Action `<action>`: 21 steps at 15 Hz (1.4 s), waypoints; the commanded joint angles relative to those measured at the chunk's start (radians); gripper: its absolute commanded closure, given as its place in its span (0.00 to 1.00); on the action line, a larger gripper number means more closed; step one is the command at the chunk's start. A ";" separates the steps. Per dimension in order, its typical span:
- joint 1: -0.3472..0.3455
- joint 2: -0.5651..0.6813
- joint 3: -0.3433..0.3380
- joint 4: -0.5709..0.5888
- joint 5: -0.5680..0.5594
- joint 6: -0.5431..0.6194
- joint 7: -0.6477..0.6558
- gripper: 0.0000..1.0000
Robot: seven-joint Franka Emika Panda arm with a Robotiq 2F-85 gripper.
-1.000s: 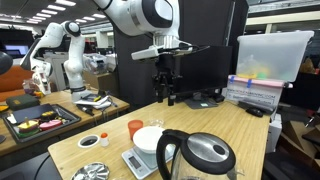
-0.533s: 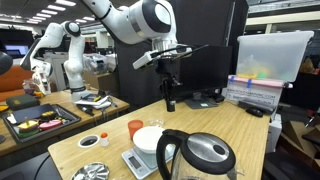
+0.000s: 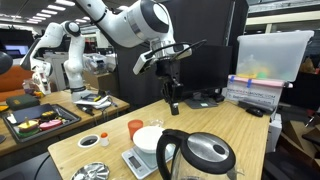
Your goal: Put the white bowl on the scale, open the lid on the electric kettle
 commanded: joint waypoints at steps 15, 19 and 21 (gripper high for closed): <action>0.013 -0.030 0.005 -0.070 -0.027 -0.098 0.023 1.00; 0.013 -0.016 -0.003 -0.071 -0.027 -0.108 0.026 1.00; 0.012 -0.009 -0.004 -0.070 -0.019 -0.121 0.024 1.00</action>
